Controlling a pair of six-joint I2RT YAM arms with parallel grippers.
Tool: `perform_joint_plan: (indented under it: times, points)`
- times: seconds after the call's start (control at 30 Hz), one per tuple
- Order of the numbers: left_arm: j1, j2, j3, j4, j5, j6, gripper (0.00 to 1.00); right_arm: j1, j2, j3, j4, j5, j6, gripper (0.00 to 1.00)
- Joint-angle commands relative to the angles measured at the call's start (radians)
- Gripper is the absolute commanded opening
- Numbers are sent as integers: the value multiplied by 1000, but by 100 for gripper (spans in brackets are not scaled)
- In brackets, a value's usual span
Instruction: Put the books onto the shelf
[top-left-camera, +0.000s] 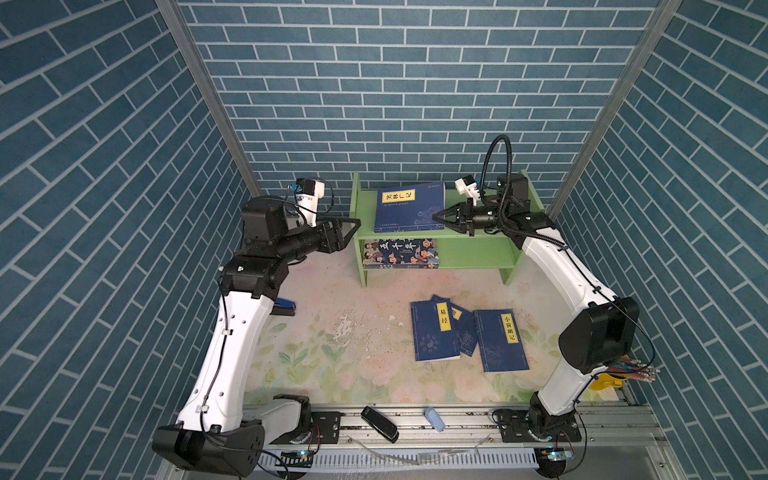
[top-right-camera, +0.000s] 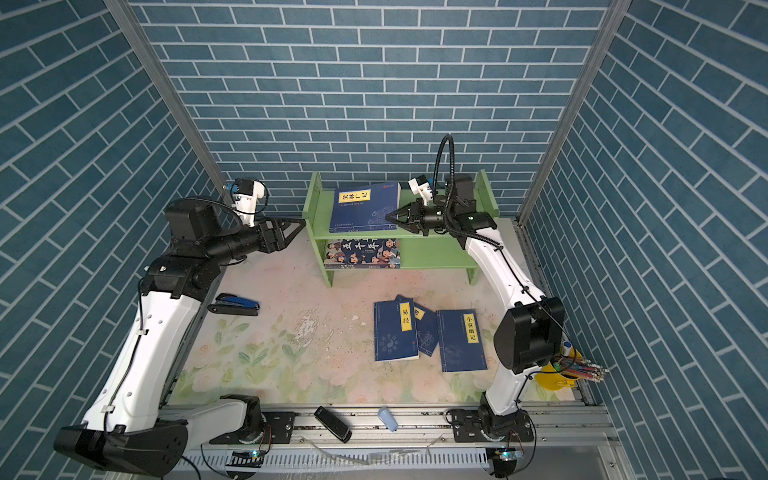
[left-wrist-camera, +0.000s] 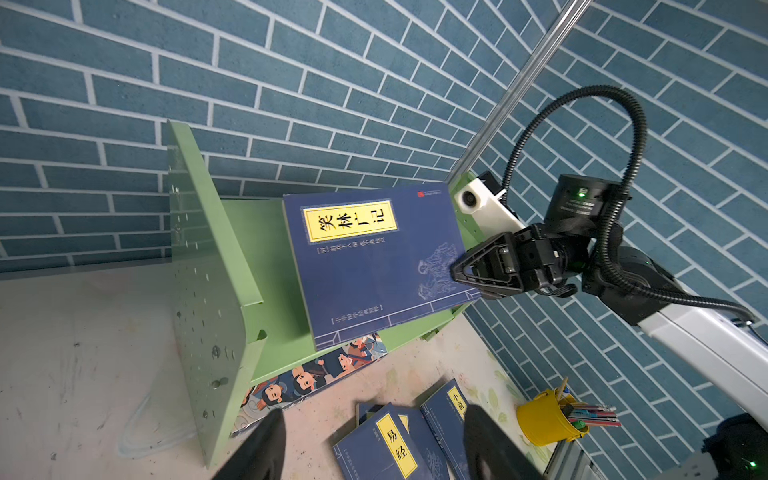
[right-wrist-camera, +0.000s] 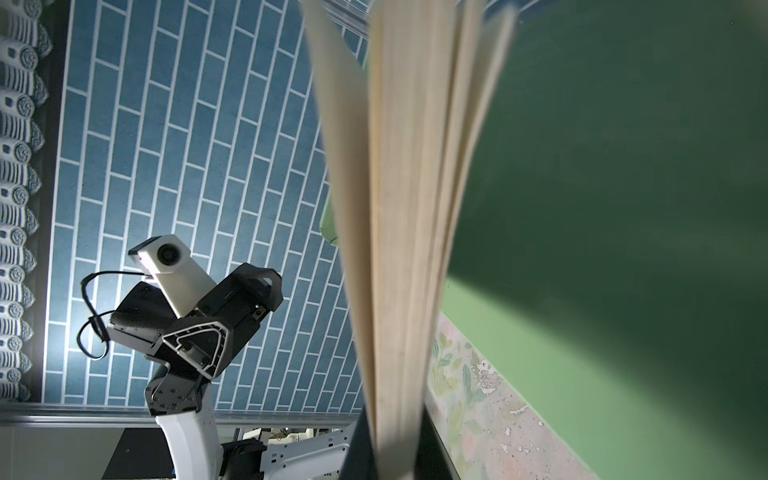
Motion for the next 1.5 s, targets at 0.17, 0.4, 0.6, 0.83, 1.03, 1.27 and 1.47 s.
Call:
perform_joint_plan:
  times: [0.17,0.4,0.6,0.83,1.03,1.27,1.47]
  points:
    - [5,21,-3,38,53,-11,69,1,90,134,-81,-37,-48,0]
    - [5,40,-14,73,72,-34,69,1,157,191,-110,-61,-45,0]
    - [5,50,-24,94,89,-49,69,4,171,202,-124,-73,-40,0]
    - [5,66,-32,122,98,-72,69,5,185,246,-251,6,-109,34]
    - [5,60,-31,127,105,-74,69,4,210,356,-443,155,-204,52]
    - [5,44,-50,118,121,-66,69,6,240,489,-672,422,-310,61]
    - [7,44,-50,109,120,-46,69,4,239,524,-693,573,-351,64]
